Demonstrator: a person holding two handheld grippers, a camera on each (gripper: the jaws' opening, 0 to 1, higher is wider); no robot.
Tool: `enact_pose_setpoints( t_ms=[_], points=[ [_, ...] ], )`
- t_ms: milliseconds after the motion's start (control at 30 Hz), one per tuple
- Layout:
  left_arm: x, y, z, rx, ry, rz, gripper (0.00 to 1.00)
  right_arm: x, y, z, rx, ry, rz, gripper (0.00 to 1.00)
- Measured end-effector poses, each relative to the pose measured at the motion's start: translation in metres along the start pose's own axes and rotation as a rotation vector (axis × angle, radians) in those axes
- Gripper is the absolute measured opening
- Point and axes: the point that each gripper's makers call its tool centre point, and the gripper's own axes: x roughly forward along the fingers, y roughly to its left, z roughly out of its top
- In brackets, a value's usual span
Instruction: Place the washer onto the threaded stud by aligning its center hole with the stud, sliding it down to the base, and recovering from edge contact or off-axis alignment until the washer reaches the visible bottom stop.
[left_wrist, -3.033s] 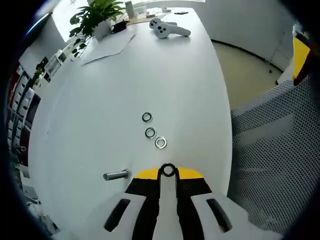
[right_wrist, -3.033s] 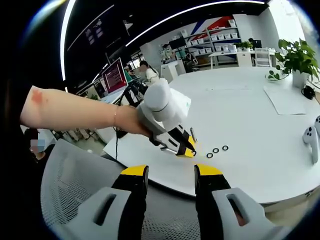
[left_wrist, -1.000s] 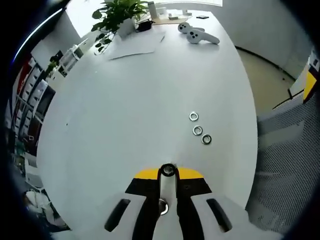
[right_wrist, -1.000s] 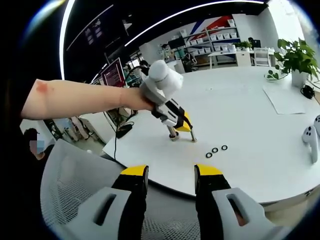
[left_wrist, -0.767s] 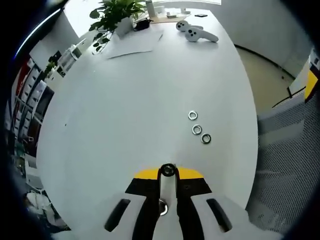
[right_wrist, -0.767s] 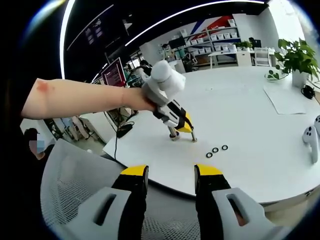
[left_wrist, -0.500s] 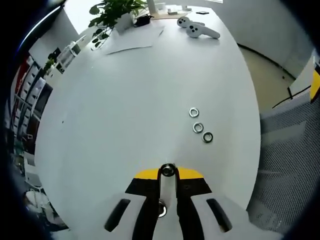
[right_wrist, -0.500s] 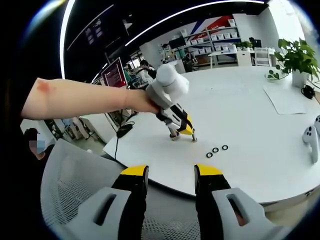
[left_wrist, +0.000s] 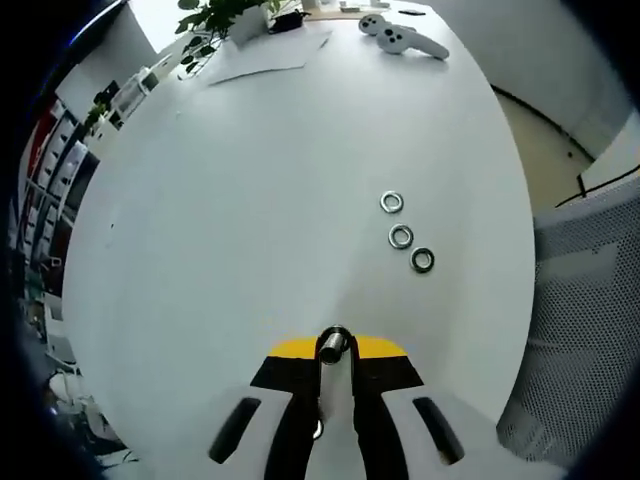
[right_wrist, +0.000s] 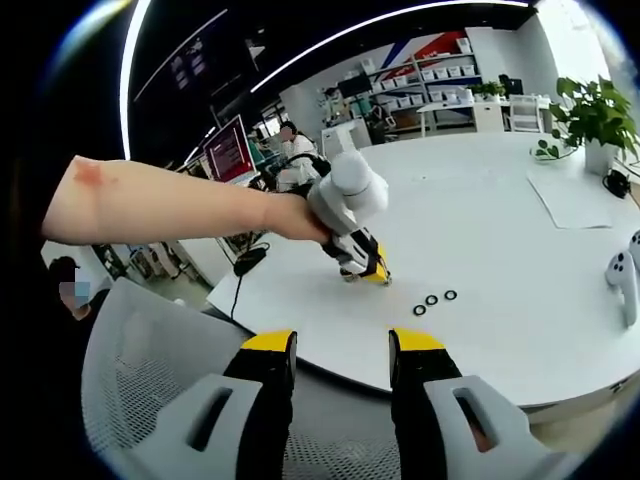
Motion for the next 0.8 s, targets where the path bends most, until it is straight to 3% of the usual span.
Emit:
enact_pose_setpoints(
  t_ms=[267,400,600,800],
  points=[
    [0.004,-0.008,-0.007,0.015,0.006,-0.043,0.09,0.000,0.000,0.000,0.000,-0.003,-0.003,0.40],
    [0.003,-0.004,-0.005,0.031,-0.022,-0.015,0.14,0.000,0.000,0.000,-0.001,-0.003,-0.001,0.40],
    [-0.011,-0.007,0.000,0.056,-0.072,-0.023,0.22,0.000,0.000,0.000,-0.003,-0.001,0.001,0.39],
    [-0.028,-0.009,0.001,0.022,-0.117,-0.031,0.26,0.000,0.000,0.000,-0.004,-0.001,0.001,0.39]
  ],
)
